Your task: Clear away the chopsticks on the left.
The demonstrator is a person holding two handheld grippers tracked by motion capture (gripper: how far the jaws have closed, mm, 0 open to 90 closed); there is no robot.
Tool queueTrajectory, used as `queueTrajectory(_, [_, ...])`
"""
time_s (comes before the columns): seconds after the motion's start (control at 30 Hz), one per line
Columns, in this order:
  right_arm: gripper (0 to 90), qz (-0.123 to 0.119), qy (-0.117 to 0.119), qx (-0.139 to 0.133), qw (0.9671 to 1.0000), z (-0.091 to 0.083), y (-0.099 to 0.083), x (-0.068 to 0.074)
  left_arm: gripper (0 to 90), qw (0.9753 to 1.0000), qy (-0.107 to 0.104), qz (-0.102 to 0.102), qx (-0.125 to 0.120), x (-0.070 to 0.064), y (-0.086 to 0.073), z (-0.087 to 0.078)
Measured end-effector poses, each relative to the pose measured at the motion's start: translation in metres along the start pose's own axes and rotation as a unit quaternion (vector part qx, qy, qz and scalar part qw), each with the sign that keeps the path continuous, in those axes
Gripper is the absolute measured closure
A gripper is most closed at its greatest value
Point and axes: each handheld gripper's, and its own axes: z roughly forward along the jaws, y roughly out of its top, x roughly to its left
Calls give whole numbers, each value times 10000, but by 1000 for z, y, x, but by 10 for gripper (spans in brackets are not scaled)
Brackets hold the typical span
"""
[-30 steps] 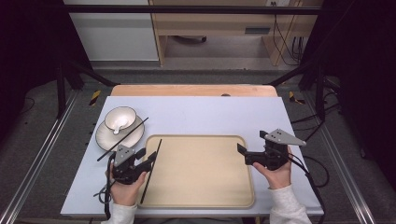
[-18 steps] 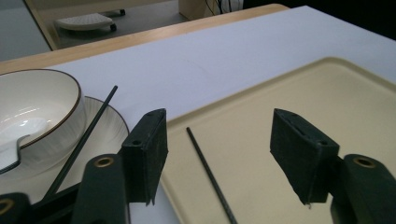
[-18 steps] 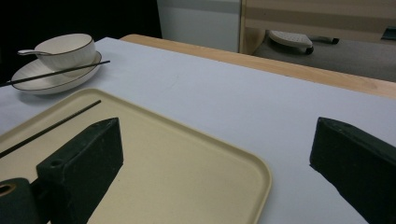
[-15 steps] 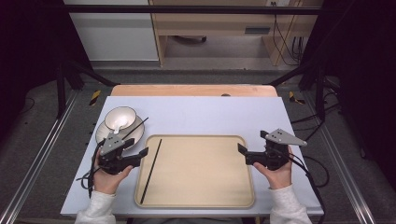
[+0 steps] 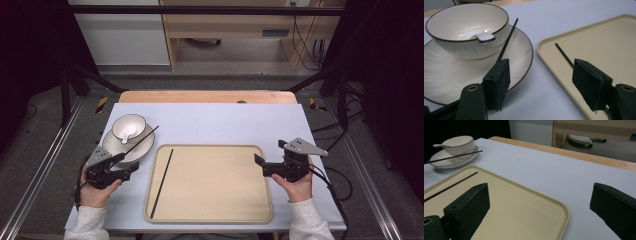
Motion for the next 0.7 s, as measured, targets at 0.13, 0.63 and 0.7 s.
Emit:
queueTrajectory(0.13, [28,-22,9,7,10000,1,-1,0,321,9999,145,-5,68,12,-2,0])
queueTrajectory(0.63, [33,-1,37,76,10000,6,-2,1,466,9979,356,164,507,46,3,27])
queueTrajectory(0.7, [33,-7,31,86,10000,6,-2,0,490,9972,374,218,611,47,1,31])
